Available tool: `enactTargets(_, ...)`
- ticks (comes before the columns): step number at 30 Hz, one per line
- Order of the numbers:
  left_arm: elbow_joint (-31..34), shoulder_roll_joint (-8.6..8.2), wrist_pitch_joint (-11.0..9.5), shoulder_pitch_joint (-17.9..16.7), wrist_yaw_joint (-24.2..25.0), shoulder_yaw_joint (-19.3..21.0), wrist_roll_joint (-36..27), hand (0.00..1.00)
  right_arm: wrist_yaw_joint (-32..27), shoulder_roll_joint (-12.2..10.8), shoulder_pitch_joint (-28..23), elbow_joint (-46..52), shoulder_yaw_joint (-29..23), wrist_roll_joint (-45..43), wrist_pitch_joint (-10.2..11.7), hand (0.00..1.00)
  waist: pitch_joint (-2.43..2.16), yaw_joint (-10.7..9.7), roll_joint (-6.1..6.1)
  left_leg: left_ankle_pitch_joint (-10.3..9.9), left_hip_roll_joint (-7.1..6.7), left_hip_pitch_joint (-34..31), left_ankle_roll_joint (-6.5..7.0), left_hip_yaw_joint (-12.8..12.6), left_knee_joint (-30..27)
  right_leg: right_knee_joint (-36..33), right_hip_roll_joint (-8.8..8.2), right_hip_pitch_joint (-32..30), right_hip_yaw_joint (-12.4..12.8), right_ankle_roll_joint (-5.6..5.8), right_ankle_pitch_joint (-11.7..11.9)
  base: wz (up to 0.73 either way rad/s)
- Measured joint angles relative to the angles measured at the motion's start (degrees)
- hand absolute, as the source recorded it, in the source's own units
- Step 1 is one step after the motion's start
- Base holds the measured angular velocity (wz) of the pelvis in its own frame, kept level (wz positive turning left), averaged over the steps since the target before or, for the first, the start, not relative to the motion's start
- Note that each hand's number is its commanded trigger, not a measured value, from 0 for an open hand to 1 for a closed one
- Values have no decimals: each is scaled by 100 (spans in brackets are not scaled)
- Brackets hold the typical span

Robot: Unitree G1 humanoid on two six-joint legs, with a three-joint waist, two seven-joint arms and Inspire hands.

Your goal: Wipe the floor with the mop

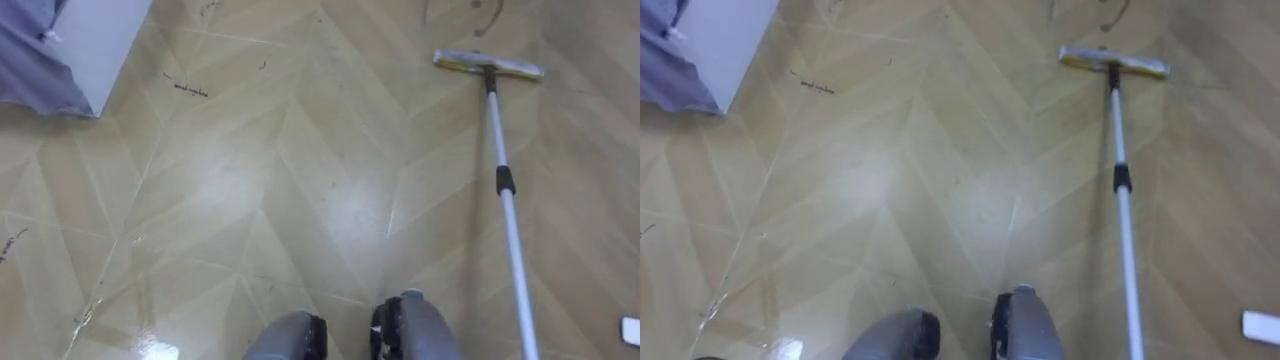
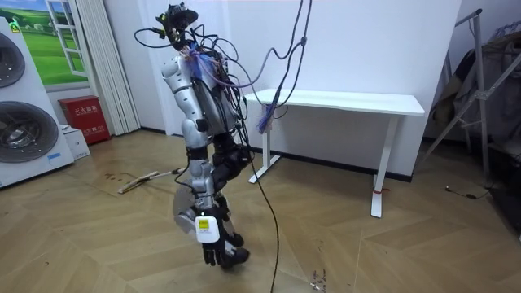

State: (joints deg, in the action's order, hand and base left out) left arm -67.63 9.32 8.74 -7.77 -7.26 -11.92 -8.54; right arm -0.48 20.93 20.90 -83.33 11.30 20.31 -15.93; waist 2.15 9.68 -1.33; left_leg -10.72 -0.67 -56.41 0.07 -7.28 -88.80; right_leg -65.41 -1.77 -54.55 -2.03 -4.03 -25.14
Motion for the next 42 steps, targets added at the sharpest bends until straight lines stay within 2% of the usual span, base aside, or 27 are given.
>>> enactTargets(1, 126, 64, -18, -2, 2, -19, 3, 0, 30, 71, 288, 134, 4, 110, 176, 100, 42, 48, -68, -338, 168, -334, 9, 7, 264, -84, 21, 7, 20, -49, -87, 0)
enactTargets(2, 173, 126, -82, 2, 5, -1, 25, 0, 67, 107, 517, 329, -4, 209, 294, 100, 54, 111, -105, -575, 248, -525, 21, 67, 1067, -81, 41, 106, 22, 13, -206, 10)
enactTargets(3, 213, 146, -102, 0, 6, 4, 39, 0, 84, 122, 570, 389, -6, 273, 339, 100, 54, 136, -110, -604, 249, -525, 17, 126, 1642, -42, 41, 199, 21, 58, -262, 20)
enactTargets(4, 251, 166, -138, -30, 20, 4, 41, 0, 136, 124, 626, 410, -14, 474, 382, 100, 49, 201, -116, -568, 230, -383, 7, 310, 2789, 59, 35, 433, 16, 134, -390, 19)
enactTargets(5, 220, 185, -146, -34, 82, 25, 46, 0, 205, 100, 560, 408, -16, 623, 387, 100, 20, 196, -106, -369, 235, -254, 154, 341, 3200, 147, -39, 678, 5, 240, -561, 21)
enactTargets(6, 202, 191, -135, -51, 127, 42, 65, 0, 248, 110, 461, 404, -15, 670, 387, 100, -9, 176, -112, -458, 206, -177, 287, 285, 3206, 187, -98, 784, -8, 321, -631, 46)
enactTargets(7, 206, 204, -127, 19, 189, 41, 64, 0, 265, 159, 177, 396, -3, 823, 390, 100, -13, 132, -78, -626, 127, -17, 540, 185, 3197, 267, -211, 1003, 20, 391, -732, 64)
enactTargets(8, 241, 212, -126, 98, 203, 49, 83, 0, 273, 196, -200, 362, 34, 981, 406, 100, -26, 116, -43, -789, 80, 122, 642, 61, 3153, 155, -274, 1132, 105, 435, -744, 66)
enactTargets(10, 302, 192, -134, 206, 254, 108, 151, 0, 330, 238, -712, 86, 46, 1120, 440, 100, -59, 59, 117, -1073, -97, 303, 843, 46, 3015, -296, -323, 1142, 256, 638, -485, 43)
enactTargets(13, 525, 146, -197, 225, 234, 197, 183, 0, 168, 149, -1701, -41, 119, 1104, 439, 100, -205, -159, 414, -1419, -372, 535, 1033, 92, 3032, -1063, -320, 835, 548, 739, 257, 22)
enactTargets(16, 529, 104, -285, 244, 58, 296, 196, 0, -22, -279, -2281, -55, 122, 1064, 455, 100, -177, -370, 536, -1505, -508, 722, 1068, 189, 3137, -1058, -186, 180, 515, 671, 206, -18)
enactTargets(18, 525, 8, -278, 200, 54, 291, 209, 0, -35, -403, -2487, -55, 136, 1010, 461, 100, -169, -379, 573, -1510, -531, 845, 1059, 272, 3191, -305, -115, -130, 424, 657, 208, -68)
enactTargets(19, 518, -36, -254, 118, 49, 299, 273, 0, -45, -460, -2543, -55, 130, 838, 461, 100, -164, -402, 583, -1569, -588, 971, 955, 414, 3209, 347, -114, -131, 340, 609, 242, -71)
enactTargets(20, 516, -86, -224, 13, 41, 359, 403, 0, -58, -501, -2553, -55, 104, 641, 459, 100, -159, -451, 574, -1710, -673, 1106, 870, 618, 3209, 799, -116, -86, 256, 547, 376, -64)
enactTargets(22, 468, -125, -128, -51, 33, 405, 403, 0, -79, -501, -2487, -52, 88, 450, 410, 100, -130, -483, 531, -2034, -756, 1212, 797, 807, 3080, 906, -115, -25, 116, 392, 628, -38)
enactTargets(25, 468, -122, -21, -42, -7, 370, 255, 0, -132, -458, -1960, -161, 10, 341, 164, 100, -142, -489, 480, -2220, -801, 1197, 589, 877, 2747, 521, -265, -10, -129, 176, 233, 12)
enactTargets(27, 463, -79, 8, -54, -35, 256, -106, 0, -136, -273, -1348, -396, 10, 337, 35, 100, -101, -404, 387, -2075, -731, 991, 264, 750, 2165, 229, -304, -22, -137, 189, -89, 22)
enactTargets(28, 467, -21, 18, -69, -118, 108, -288, 0, -139, -104, -947, -405, 34, 319, -9, 100, -91, -220, 311, -1613, -538, 678, -156, 527, 1461, 48, -194, -35, -40, 156, -230, -6)
enactTargets(29, 472, 61, 30, -113, -162, -16, -426, 0, -146, 41, -482, -382, 106, 306, -4, 100, -84, -37, 199, -816, -388, 290, -312, 365, 765, -86, -112, -13, 59, 133, -285, -13)
enactTargets(30, 484, 98, 46, -129, -180, -74, -468, 0, -137, 106, -277, -346, 147, 308, 26, 100, -55, 11, 130, -384, -336, 131, -321, 302, 503, -129, -108, 23, 79, 120, -303, -14)
enactTargets(31, 549, 224, 48, -226, -186, -252, -514, 0, -82, 225, 101, -280, 264, 384, 145, 100, -24, 128, 28, -5, -235, -189, -210, 280, 258, -190, -95, 81, 94, 73, -366, -3)
enactTargets(33, 615, 383, 51, -347, -129, -295, -466, 0, 24, 352, 521, -13, 319, 540, 321, 100, 37, 237, -89, -315, -15, -474, -29, 267, 756, -231, -21, 201, 95, 58, -459, 15)
enactTargets(35, 725, 500, 77, -477, 15, -262, -265, 0, 121, 433, 734, 184, 308, 654, 307, 100, 22, 270, -143, -453, 12, -310, 19, 272, 2717, -87, 2, 475, 77, 126, -606, 36)
enactTargets(36, 727, 504, 85, -491, 69, -256, -208, 0, 120, 433, 724, 186, 297, 665, 268, 100, 4, 268, -95, -450, 7, -221, 20, 293, 3137, -13, 2, 575, 53, 148, -642, 37)
enactTargets(37, 726, 520, 105, -475, 158, -216, -187, 0, 136, 406, 558, 217, 309, 754, 283, 100, 6, 264, -117, -326, -24, -93, 237, 297, 3355, 122, -43, 770, 40, 198, -714, 38)
enactTargets(40, 702, 496, 87, -285, 367, -244, -185, 0, 320, 406, -149, 213, 318, 1134, 357, 100, -20, 254, -34, -659, -30, 127, 634, 93, 3358, 361, -132, 1101, 83, 326, -759, 34)
enactTargets(42, 707, 454, -14, -175, 411, -229, -189, 0, 386, 417, -610, 90, 344, 1191, 450, 100, -41, 233, 36, -912, -137, 240, 809, -19, 3237, -82, -208, 1029, 252, 544, -622, 17)
